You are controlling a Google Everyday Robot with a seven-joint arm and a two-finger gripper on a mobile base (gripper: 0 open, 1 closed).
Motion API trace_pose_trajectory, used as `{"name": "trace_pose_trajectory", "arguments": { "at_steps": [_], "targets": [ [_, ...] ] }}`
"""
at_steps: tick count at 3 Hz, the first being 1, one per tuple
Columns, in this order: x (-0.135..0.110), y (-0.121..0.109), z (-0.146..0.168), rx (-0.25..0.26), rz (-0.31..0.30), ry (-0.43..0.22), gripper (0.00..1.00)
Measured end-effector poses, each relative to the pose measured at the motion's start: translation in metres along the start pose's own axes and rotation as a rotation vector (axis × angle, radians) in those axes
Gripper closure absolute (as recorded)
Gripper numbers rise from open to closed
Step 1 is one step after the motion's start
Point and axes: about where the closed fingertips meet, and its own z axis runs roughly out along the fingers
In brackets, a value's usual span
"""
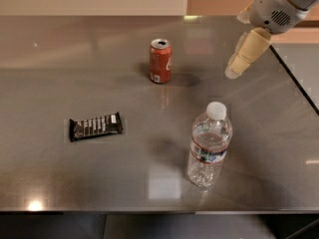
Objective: Move coke can near water bottle
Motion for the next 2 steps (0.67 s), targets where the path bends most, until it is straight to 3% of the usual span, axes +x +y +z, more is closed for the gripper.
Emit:
{"name": "trace_pose_trajectory", "arguments": {
  "at_steps": [2],
  "targets": [
    [-0.041,-0.034,0.071,-0.01,0.061,-0.121,0.0]
  ]
}}
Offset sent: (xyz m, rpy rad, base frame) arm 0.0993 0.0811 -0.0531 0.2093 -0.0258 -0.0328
